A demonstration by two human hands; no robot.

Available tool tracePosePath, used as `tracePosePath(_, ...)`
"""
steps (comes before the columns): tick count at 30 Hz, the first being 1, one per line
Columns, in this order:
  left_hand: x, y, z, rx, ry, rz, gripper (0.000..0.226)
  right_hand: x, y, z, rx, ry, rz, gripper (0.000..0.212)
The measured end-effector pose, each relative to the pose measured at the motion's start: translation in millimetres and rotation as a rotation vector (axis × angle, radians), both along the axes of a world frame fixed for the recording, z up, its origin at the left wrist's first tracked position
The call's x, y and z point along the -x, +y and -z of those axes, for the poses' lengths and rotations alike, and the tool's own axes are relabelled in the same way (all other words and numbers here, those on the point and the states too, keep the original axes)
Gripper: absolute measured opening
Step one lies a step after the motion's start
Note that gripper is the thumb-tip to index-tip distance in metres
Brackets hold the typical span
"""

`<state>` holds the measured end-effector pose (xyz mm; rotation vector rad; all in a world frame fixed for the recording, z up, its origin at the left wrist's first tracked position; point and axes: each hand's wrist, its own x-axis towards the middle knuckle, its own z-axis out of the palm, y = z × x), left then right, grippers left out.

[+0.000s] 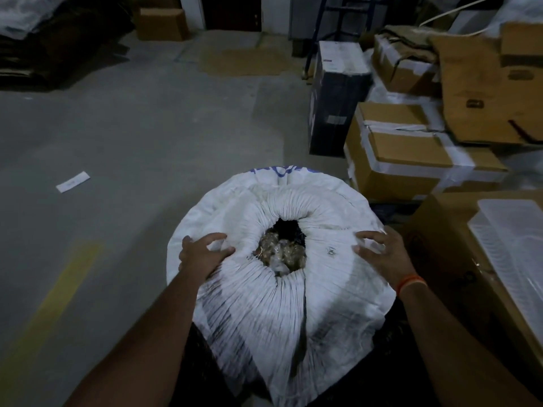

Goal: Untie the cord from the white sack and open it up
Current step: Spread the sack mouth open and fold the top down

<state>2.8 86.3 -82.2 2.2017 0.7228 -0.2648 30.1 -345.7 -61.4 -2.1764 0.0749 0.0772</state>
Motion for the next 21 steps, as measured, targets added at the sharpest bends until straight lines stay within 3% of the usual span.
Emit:
tracePosePath(3, -3.0, 13.2, 16.9, 0.039, -0.055, 0.044, 0.062, -1.3, -2.6, -0.9, -0.044, 0.023, -0.031, 0.029)
tracePosePath(6, 0.2, 17.5, 10.4, 0.13, -0.118, 0.116, 0.053, 0.1, -3.2, -4.5, 0.002, 0.024, -0.063, 0.033)
tracePosePath(8, 1.3, 18.9, 5.6, 0.094, -0.147, 0.144, 0.053, 0.2, -5.9, 0.2, 0.082, -0.008, -0.069, 0.036)
tracePosePath(13, -5.1, 30.1, 23.3, -0.241, -0.173, 0.123, 0.077, -5.4, -9.9, 9.5, 0.323, -0.009, 0.011, 0.055)
tracePosePath(18, -17.0, 53.1, 48.0, -0.312, -0.11, 0.09, 0.101, -3.1, -17.8, 9.3, 0.416, 0.064, 0.139, 0.058)
tracePosePath(21, -18.3, 47.6, 38.6, -0.283, -0.091, 0.106, 0.091, -9.5, -22.4, 11.0, 0.442, 0.069, 0.058, 0.061)
